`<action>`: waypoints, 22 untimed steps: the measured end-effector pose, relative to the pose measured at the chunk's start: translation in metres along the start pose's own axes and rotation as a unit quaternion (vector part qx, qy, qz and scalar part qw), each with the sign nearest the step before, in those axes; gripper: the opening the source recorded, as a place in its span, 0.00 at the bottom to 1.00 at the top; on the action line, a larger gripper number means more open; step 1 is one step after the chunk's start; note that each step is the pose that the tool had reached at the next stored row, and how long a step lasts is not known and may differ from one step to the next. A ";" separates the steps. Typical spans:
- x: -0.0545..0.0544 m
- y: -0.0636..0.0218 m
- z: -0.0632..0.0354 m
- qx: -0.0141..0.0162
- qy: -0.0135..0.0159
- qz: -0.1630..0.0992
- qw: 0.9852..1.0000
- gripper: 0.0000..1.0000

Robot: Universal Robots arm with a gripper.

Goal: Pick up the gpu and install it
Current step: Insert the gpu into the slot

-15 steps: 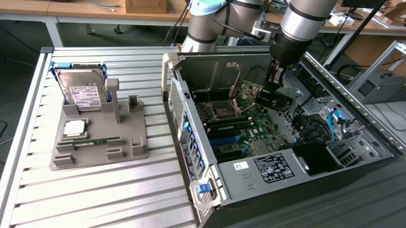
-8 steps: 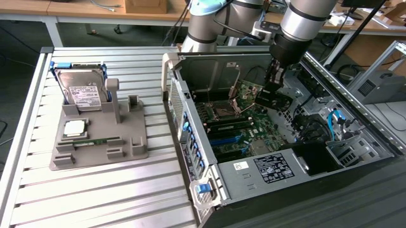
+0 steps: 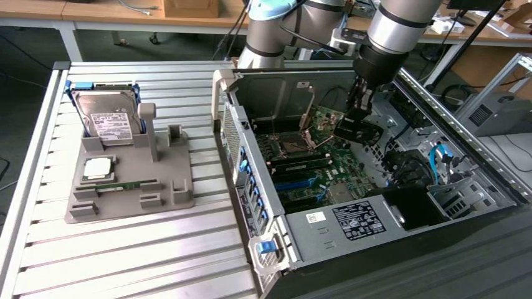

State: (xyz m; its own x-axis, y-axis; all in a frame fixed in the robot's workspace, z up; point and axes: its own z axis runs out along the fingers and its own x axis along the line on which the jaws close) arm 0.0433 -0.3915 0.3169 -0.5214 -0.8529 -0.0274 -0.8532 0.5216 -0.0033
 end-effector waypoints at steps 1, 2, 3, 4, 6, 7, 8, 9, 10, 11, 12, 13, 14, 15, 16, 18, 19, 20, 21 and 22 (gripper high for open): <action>0.000 0.0000 0.0000 0.000 0.000 -0.002 1.000 0.27; 0.000 0.0000 0.0000 0.000 0.000 -0.004 1.000 0.27; 0.000 0.0000 0.0001 0.000 0.000 -0.006 1.000 0.27; 0.000 0.0000 0.0001 0.000 0.000 -0.009 1.000 0.27; 0.000 0.0000 0.0002 0.000 0.000 -0.013 1.000 0.27; 0.000 0.0000 0.0001 0.000 0.000 -0.015 1.000 0.27; 0.000 0.0000 0.0002 0.000 0.000 -0.017 1.000 0.27; 0.000 0.0000 0.0002 -0.001 0.000 -0.019 1.000 0.27; 0.000 0.0000 0.0002 -0.001 0.000 -0.021 1.000 0.27; 0.000 0.0000 0.0003 -0.001 0.000 -0.022 1.000 0.27; 0.000 0.0000 0.0003 -0.001 0.000 -0.024 1.000 0.27; 0.000 0.0000 0.0003 -0.001 0.000 -0.026 1.000 0.27; 0.000 0.0000 0.0004 -0.001 0.000 -0.029 1.000 0.27; 0.000 0.0000 0.0004 -0.001 0.000 -0.032 0.999 0.27; 0.000 0.0000 0.0004 -0.001 0.000 -0.035 0.999 0.27; 0.000 0.0000 0.0005 -0.001 0.000 -0.038 0.999 0.27; 0.000 0.0000 0.0005 -0.001 0.000 -0.040 0.999 0.27; 0.000 0.0000 0.0005 -0.001 0.000 -0.042 0.999 0.27; 0.000 0.0000 0.0005 -0.001 0.000 -0.044 0.999 0.27; 0.000 0.0000 0.0005 -0.001 0.000 -0.047 0.999 0.27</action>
State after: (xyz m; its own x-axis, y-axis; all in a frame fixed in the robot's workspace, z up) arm 0.0433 -0.3915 0.3164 -0.4396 -0.8978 -0.0274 -0.8981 0.4398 -0.0034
